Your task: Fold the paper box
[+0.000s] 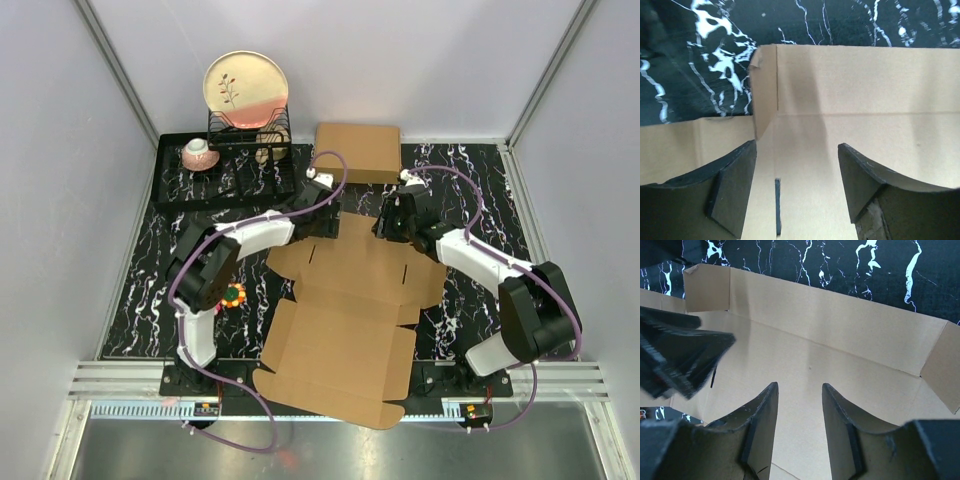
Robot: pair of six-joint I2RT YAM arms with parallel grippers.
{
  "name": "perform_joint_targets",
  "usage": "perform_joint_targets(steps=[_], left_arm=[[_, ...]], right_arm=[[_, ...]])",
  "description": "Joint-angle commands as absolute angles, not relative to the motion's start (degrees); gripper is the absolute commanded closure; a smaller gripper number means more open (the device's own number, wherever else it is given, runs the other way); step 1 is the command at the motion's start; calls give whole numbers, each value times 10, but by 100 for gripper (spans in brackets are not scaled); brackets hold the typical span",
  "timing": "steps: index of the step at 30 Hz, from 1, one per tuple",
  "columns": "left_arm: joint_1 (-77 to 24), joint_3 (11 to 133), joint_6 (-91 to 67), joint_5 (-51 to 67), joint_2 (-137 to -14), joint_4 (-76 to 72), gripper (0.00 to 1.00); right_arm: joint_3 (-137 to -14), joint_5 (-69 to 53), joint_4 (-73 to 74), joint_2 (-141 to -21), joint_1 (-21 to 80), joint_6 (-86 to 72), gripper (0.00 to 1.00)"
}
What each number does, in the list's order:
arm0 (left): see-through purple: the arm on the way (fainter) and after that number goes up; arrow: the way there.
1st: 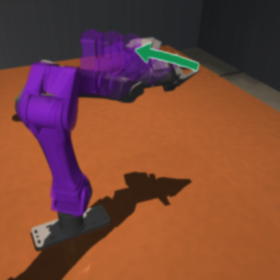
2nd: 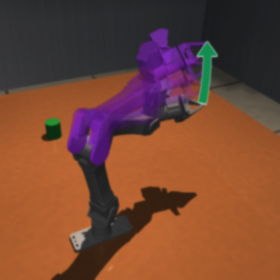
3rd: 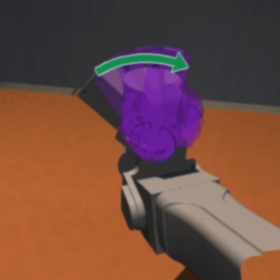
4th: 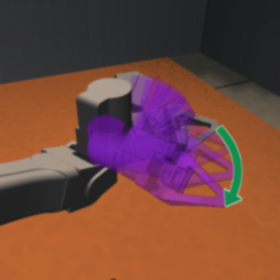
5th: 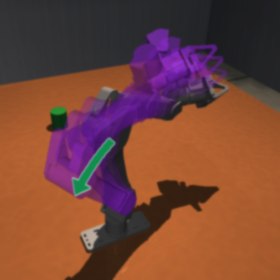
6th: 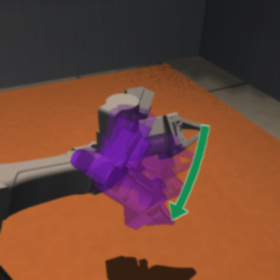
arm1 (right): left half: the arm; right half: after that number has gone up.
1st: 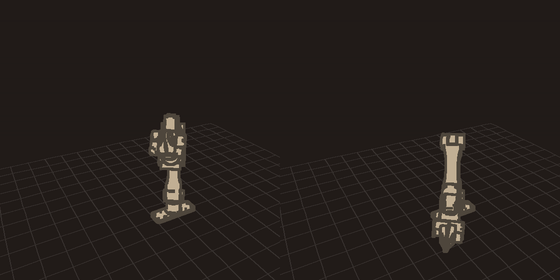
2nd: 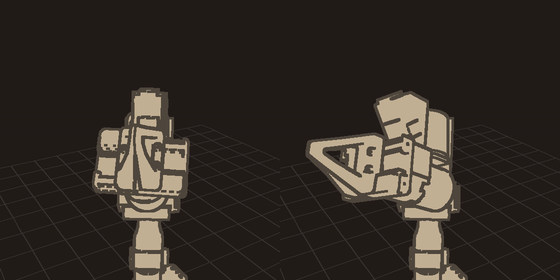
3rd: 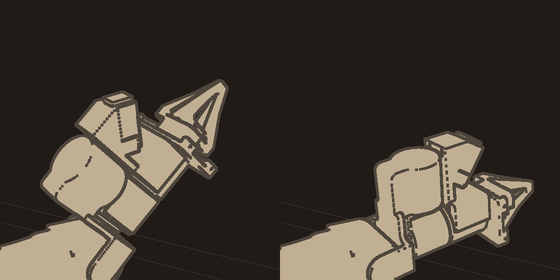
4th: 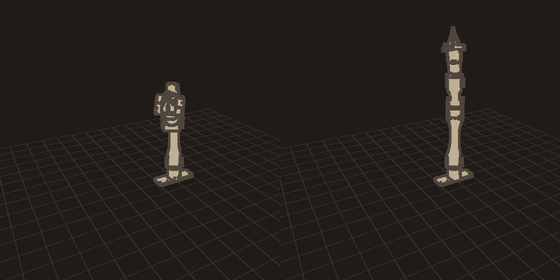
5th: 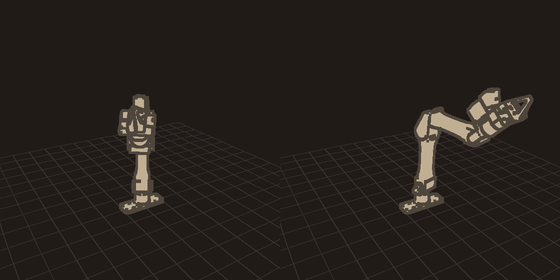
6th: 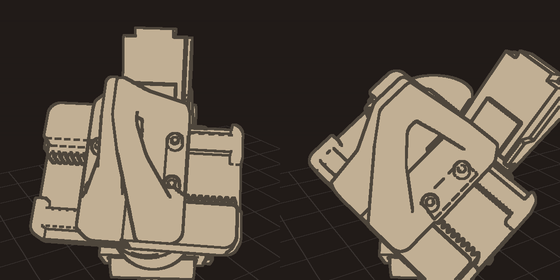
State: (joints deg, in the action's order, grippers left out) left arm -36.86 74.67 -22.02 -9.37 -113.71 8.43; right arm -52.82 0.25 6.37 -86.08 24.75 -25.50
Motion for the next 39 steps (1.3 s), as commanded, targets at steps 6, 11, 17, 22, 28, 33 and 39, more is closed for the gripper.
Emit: perform_joint_targets(steps=[6,11,17,22,28,33,39], left_arm=[[-361,722,-229,-141,-969,66,28],[-359,788,-236,-216,-1032,130,71],[-359,860,-237,-287,-1114,202,99],[-352,888,-251,-300,-1157,228,99],[-347,863,-247,-220,-1170,154,96],[-356,819,-243,-178,-1149,81,94],[-365,834,-235,-135,-1177,76,94]], right_arm=[[-530,5,40,-854,250,-255,53],[-527,1,38,-855,250,-256,57],[-524,2,40,-844,250,-251,60],[-523,2,38,-842,250,-253,61],[-520,-11,35,-847,250,-253,62],[-516,-10,35,-852,250,-252,62],[-514,-11,33,-856,250,-253,63]])
